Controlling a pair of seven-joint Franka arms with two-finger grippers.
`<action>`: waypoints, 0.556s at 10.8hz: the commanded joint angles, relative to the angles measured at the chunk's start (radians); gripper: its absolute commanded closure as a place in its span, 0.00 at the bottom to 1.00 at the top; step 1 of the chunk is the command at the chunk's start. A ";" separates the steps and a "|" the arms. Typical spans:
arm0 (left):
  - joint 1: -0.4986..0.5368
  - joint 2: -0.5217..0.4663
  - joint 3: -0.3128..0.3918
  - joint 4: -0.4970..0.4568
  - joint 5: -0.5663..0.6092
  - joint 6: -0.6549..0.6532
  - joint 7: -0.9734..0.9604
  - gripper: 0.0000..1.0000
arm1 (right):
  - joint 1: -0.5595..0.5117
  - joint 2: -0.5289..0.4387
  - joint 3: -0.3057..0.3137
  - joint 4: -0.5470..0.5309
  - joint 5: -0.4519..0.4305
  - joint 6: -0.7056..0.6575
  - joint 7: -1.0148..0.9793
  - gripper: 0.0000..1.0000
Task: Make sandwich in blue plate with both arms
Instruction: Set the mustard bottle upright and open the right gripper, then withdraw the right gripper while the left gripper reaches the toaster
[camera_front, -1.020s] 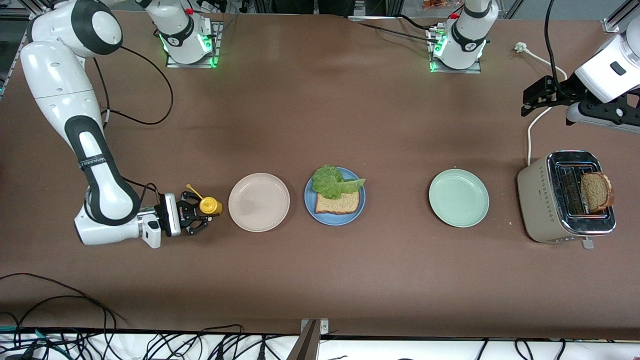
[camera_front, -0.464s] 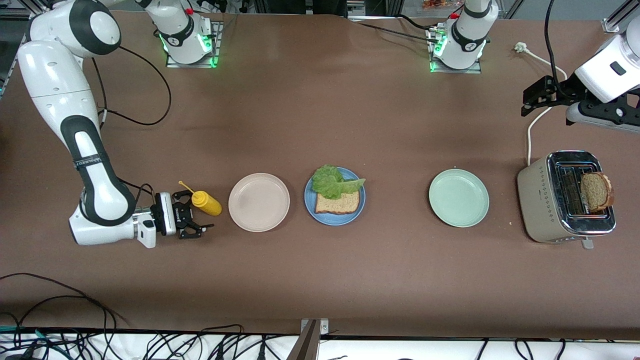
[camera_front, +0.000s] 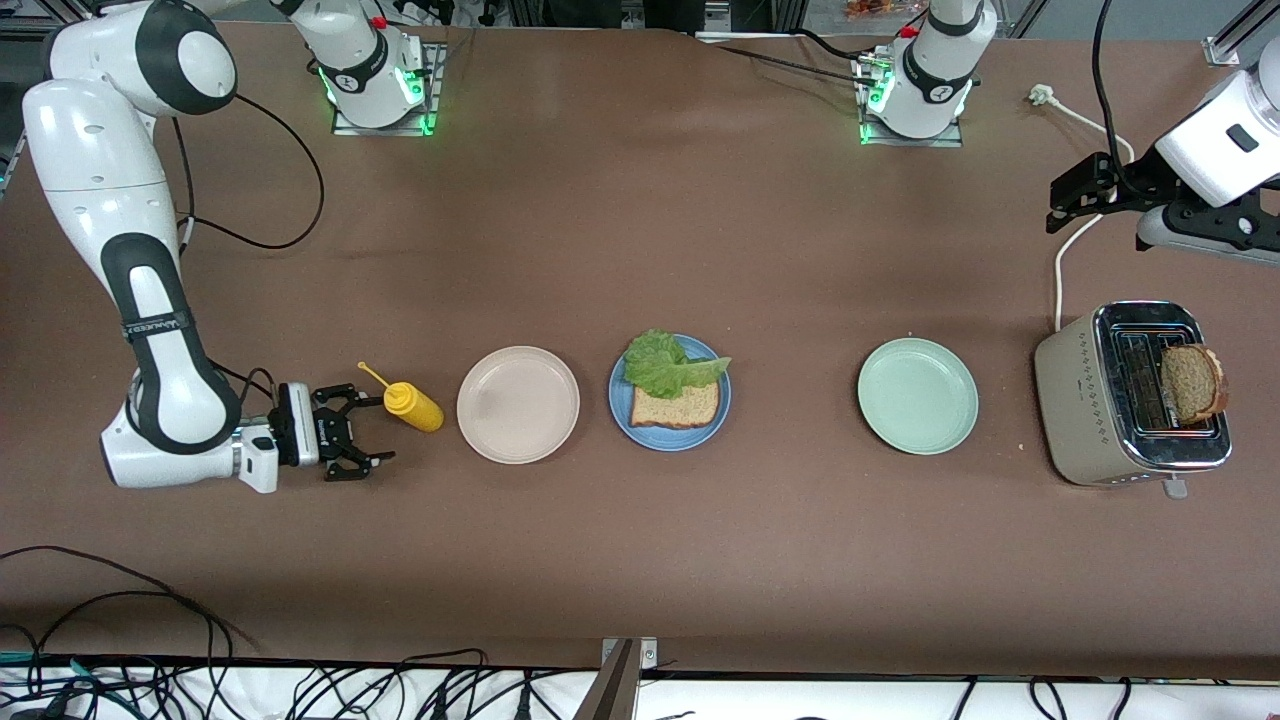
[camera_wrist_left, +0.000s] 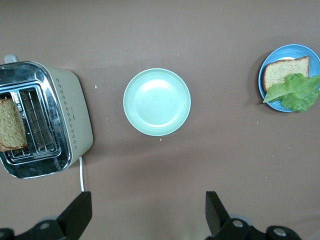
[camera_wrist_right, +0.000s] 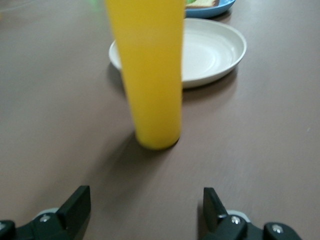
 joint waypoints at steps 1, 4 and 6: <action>0.030 0.024 0.020 0.026 0.010 -0.020 0.005 0.00 | 0.000 -0.017 -0.042 0.019 -0.034 -0.052 -0.034 0.00; 0.118 0.075 0.020 0.032 0.004 -0.008 0.010 0.00 | 0.005 -0.094 -0.044 0.013 -0.043 -0.052 0.057 0.00; 0.174 0.111 0.021 0.043 0.007 0.052 0.037 0.00 | 0.019 -0.190 -0.046 -0.030 -0.095 -0.049 0.180 0.00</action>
